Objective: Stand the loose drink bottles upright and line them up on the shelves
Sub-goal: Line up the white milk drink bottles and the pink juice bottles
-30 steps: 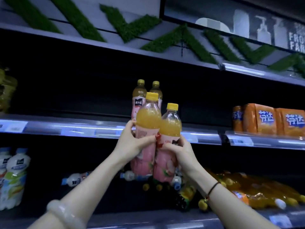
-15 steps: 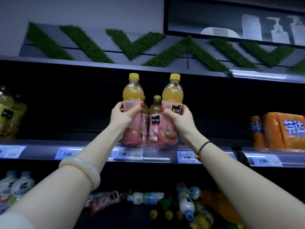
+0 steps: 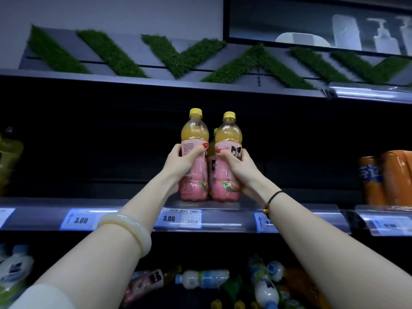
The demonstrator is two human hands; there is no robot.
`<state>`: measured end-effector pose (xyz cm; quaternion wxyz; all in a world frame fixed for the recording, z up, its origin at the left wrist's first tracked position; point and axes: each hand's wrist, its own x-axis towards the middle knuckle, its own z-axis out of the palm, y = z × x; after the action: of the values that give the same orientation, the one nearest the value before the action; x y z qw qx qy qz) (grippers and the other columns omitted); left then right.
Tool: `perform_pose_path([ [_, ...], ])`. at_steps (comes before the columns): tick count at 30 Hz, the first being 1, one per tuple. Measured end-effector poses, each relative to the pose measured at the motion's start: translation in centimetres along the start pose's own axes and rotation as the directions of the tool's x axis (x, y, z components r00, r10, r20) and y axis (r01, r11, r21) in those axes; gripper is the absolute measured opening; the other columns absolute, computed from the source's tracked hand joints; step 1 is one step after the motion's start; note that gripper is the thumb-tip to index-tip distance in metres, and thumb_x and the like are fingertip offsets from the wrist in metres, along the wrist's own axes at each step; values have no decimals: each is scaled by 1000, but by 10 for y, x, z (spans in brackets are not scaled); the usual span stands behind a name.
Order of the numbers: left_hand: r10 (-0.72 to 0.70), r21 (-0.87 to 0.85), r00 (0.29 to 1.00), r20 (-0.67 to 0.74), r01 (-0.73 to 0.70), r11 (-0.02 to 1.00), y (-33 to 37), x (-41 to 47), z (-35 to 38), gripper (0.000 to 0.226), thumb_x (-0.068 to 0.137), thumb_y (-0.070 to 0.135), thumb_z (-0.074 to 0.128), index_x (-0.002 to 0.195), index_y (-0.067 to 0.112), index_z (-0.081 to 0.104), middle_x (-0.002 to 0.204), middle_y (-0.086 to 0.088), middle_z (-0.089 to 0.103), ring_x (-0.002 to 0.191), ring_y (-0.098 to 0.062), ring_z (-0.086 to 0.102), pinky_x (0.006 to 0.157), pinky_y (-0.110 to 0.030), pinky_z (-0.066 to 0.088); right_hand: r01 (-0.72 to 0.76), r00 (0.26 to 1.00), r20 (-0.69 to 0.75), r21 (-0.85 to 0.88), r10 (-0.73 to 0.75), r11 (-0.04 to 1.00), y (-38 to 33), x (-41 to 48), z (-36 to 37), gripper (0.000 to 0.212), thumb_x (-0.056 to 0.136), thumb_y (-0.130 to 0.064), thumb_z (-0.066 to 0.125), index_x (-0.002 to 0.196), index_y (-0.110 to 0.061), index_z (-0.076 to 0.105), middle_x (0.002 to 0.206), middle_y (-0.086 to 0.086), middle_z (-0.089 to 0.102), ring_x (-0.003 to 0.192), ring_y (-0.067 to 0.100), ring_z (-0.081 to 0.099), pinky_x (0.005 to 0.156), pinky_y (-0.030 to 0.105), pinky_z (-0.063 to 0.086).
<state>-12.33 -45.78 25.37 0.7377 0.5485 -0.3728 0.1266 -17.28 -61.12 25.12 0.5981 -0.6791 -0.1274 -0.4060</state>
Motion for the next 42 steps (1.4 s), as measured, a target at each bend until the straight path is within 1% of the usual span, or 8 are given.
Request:
perform_pose_path([
  [3, 10, 2, 1000, 7, -10, 1000, -3, 5, 0, 32, 77, 32, 74, 97, 18, 53, 93, -9, 66, 67, -19, 65, 61, -33, 55, -37, 999, 7, 22, 37, 999, 1, 3, 7, 51, 79, -31, 72, 116, -9, 45, 80, 6, 57, 47, 3, 58, 40, 17, 44],
  [6, 55, 27, 998, -20, -55, 998, -9, 8, 1, 32, 79, 28, 74, 98, 16, 51, 90, -5, 64, 67, -15, 65, 56, -28, 53, -28, 1000, -15, -30, 28, 999, 8, 8, 13, 85, 57, -49, 77, 123, -3, 48, 99, 15, 66, 70, 15, 69, 56, 27, 54],
  [16, -50, 159, 996, -71, 60, 985, -38, 25, -2, 75, 74, 36, 77, 124, 11, 26, 95, -2, 57, 83, -15, 63, 69, -33, 54, -135, 989, 45, -132, 142, 982, 26, 18, 15, 94, 52, -46, 81, 123, 2, 44, 102, 16, 68, 89, 26, 70, 82, 44, 58],
  [21, -109, 169, 993, -42, 115, 979, -40, 26, -4, 92, 68, 40, 82, 134, 9, 25, 108, -9, 59, 94, -25, 65, 85, -47, 55, -123, 986, 114, -28, 125, 992, 24, 13, 14, 13, 80, -10, 71, 92, -8, 69, 84, 12, 71, 70, 21, 68, 73, 34, 58],
  [26, -74, 245, 996, -47, 83, 966, -35, 21, -4, 102, 49, 61, 81, 125, 8, 40, 112, -8, 62, 95, -21, 65, 87, -42, 55, -108, 990, 78, -76, 114, 991, 20, 9, 9, 12, 78, -12, 74, 88, -10, 68, 85, 10, 71, 74, 21, 67, 71, 30, 56],
  [33, 340, 515, 921, -192, -201, 834, -22, -11, 2, 74, 78, 43, 71, 135, 13, 34, 133, -6, 44, 122, -20, 44, 92, -23, 34, 59, 993, -83, -321, -90, 945, 13, -16, 9, 64, 75, -33, 77, 123, -4, 47, 107, 6, 61, 86, 12, 63, 66, 28, 51],
  [37, 685, 511, 701, -198, -523, 683, -37, -72, -2, 26, 80, 22, 66, 97, 17, 47, 85, -5, 52, 75, -12, 49, 67, -12, 37, 421, 848, -106, -461, -520, 781, 27, -72, 12, 42, 83, -12, 65, 121, -5, 49, 123, 9, 52, 107, 11, 50, 82, 1, 36],
  [42, 749, 587, 662, 15, -612, 530, -96, -139, -14, 14, 80, 15, 54, 76, 2, 52, 62, -6, 47, 56, -15, 40, 56, -22, 34, 711, 653, 200, -494, -730, 500, 80, -131, 28, 25, 84, 6, 55, 108, 6, 60, 124, 20, 58, 119, 27, 52, 104, 35, 41],
])
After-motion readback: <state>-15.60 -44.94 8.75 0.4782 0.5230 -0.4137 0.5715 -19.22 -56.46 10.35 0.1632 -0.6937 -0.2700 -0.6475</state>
